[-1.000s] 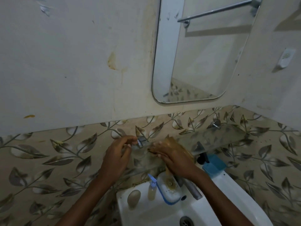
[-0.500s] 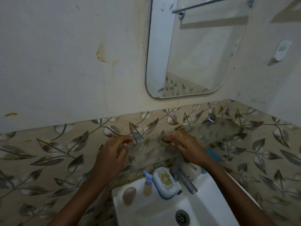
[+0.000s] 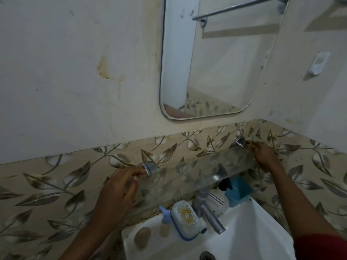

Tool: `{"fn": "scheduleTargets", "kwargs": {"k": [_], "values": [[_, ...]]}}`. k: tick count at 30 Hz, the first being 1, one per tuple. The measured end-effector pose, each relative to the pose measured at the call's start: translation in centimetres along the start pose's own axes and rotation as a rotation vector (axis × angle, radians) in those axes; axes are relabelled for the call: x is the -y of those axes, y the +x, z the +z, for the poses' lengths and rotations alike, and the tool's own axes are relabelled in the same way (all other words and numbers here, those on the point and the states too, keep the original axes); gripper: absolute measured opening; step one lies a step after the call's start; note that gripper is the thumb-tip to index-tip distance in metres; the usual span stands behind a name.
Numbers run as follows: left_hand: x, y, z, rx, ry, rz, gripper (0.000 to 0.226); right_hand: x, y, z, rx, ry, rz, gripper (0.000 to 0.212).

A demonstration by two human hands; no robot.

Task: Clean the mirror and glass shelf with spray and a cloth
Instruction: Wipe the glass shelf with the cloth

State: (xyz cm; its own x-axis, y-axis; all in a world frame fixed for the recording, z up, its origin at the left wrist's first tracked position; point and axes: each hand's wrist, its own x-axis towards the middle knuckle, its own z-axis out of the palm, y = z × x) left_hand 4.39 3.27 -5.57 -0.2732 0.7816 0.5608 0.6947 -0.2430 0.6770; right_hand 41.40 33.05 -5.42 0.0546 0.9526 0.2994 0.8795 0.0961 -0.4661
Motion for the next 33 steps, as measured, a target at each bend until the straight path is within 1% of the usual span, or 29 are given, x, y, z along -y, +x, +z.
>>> {"fn": "scheduleTargets", "kwargs": {"k": [2,5,6,7,9,11,14,18,21,25,26,27,29,30,31,33], "values": [[0.0,0.0,0.0,0.002,0.007,0.01,0.028,0.9,1.0,0.1,0.005,-0.019,0.098,0.032],[0.0,0.0,0.0,0.005,0.02,0.026,0.027,2.4,0.8,-0.2,0.007,-0.036,0.151,0.037],[0.0,0.0,0.0,0.006,0.022,0.03,0.027,2.9,0.0,-0.3,-0.016,-0.049,0.165,0.038],[-0.1,-0.1,0.0,0.007,0.022,0.036,0.027,3.2,-1.1,-0.3,-0.075,-0.076,0.171,0.038],[-0.1,0.0,0.0,-0.007,0.026,0.048,0.027,4.2,-4.0,0.2,-0.208,-0.13,0.121,0.033],[0.0,0.0,0.0,-0.009,0.024,0.049,0.027,5.9,-7.6,1.3,-0.229,-0.033,0.079,0.032],[0.0,-0.1,0.0,-0.013,0.039,0.067,0.026,9.4,-13.1,3.1,-0.229,0.109,0.021,0.034],[0.2,-0.1,0.2,0.001,0.06,0.08,0.028,15.1,-21.4,4.4,-0.174,0.447,-0.102,0.028],[0.3,-0.1,0.2,-0.02,0.033,0.083,0.03,18.7,-26.1,4.4,-0.075,0.63,-0.135,0.026],[0.5,-0.1,0.0,-0.08,-0.017,0.066,0.035,21.7,-30.5,2.9,0.238,1.046,-0.082,0.02],[0.6,-0.1,0.0,-0.085,-0.026,0.059,0.036,21.8,-31.0,2.3,0.332,1.176,-0.019,0.022],[0.6,-0.1,0.0,-0.086,-0.028,0.054,0.037,21.8,-31.2,1.7,0.425,1.325,0.085,0.024],[0.6,-0.2,-0.1,-0.079,-0.027,0.054,0.037,20.9,-30.8,0.9,0.587,1.581,0.368,0.031],[0.5,-0.2,-0.1,-0.075,-0.029,0.055,0.037,20.0,-30.4,0.6,0.648,1.646,0.483,0.037],[0.5,-0.2,-0.1,-0.071,-0.032,0.053,0.037,19.0,-29.9,0.2,0.694,1.669,0.56,0.041],[0.4,-0.1,-0.1,-0.069,-0.033,0.049,0.037,16.5,-28.3,-1.1,0.713,1.668,0.615,0.041]]}}
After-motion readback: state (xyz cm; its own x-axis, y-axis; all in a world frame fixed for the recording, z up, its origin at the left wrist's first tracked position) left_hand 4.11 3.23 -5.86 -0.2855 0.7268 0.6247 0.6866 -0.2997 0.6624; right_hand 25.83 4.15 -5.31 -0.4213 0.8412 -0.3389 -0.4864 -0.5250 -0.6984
